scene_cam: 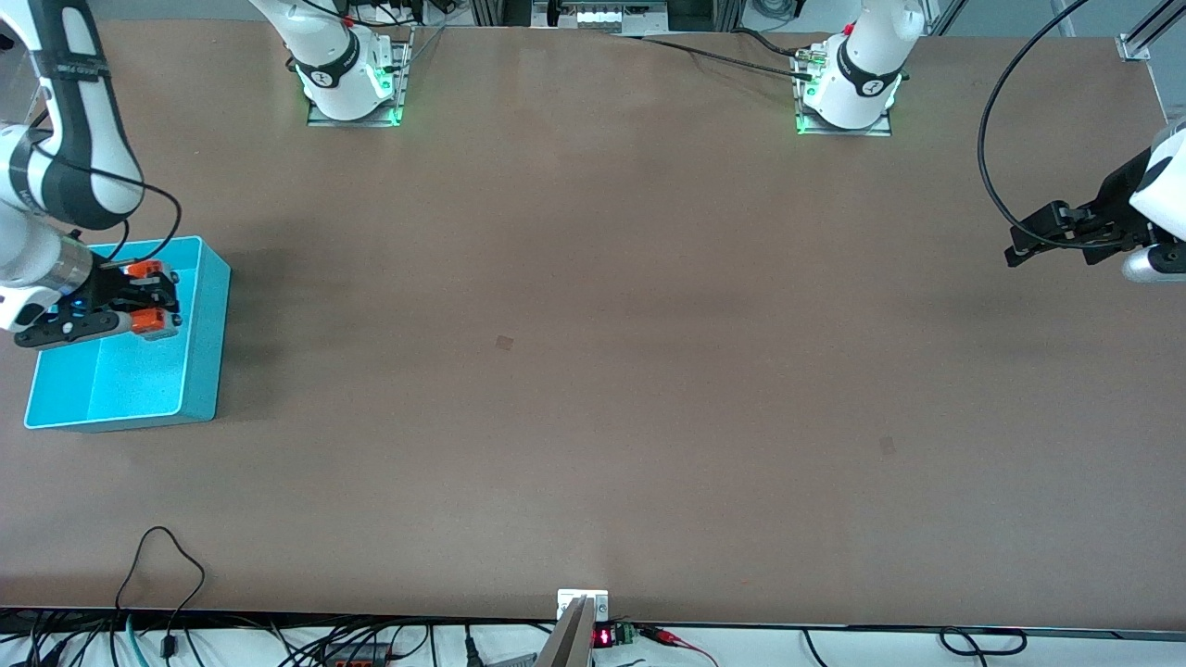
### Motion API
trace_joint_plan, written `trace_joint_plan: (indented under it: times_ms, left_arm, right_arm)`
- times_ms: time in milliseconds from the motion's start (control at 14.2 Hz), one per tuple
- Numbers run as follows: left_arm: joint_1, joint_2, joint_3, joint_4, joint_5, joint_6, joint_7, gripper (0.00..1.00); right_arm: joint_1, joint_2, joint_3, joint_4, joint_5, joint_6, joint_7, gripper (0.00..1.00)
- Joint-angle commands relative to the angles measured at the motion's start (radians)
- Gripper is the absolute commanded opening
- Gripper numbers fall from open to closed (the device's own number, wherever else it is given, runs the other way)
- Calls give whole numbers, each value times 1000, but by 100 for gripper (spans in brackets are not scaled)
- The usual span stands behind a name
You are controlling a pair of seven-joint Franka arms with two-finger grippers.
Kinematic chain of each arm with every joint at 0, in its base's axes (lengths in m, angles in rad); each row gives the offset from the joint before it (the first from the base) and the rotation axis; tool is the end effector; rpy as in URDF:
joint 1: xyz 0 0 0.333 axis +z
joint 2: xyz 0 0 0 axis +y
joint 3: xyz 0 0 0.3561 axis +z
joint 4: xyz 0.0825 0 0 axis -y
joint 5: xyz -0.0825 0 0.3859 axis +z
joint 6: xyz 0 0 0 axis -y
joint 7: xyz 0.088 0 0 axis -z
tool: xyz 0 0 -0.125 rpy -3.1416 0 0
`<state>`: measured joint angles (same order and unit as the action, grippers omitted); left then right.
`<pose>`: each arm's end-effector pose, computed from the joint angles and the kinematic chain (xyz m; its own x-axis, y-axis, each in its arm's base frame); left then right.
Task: Wind up bus and store in blue box
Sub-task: 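Lift the bus with the right gripper and lower it into the cyan box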
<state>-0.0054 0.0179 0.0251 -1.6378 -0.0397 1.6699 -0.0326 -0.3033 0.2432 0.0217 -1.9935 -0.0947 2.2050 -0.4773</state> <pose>0.5701 0.0065 0.6134 0.9983 0.0562 0.0128 0.0556 -0.9977 0.0395 0.5791 -0.1729 0.3577 0.9668 0.2480 -0.0615 0.2509 -0.9669 0.0461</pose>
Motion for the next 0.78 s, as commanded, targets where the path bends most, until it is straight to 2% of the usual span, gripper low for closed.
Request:
trace_joint_plan:
  times_ms: [0, 283, 565, 636, 707]
  left_arm:
    - [-2, -19, -4, -7, -6, -13, 14, 100]
    - [-4, -24, -11, -4, -6, -22, 14, 100]
    - [8, -30, -36, -5, -6, -27, 14, 100]
    - [12, -30, -33, -7, -6, -44, 14, 100]
    - [18, -30, -33, -7, -5, -50, 13, 100]
  right_arm:
    - [3, 91, -45, 99, -11, -14, -41, 0]
    - [0, 230, -129, 183, -3, -4, -139, 0]
    - [-5, 275, -135, 188, 16, 22, -141, 1]
    - [-8, 289, -153, 188, 23, 31, -141, 7]
    - [-8, 292, -160, 188, 32, 35, -141, 7]
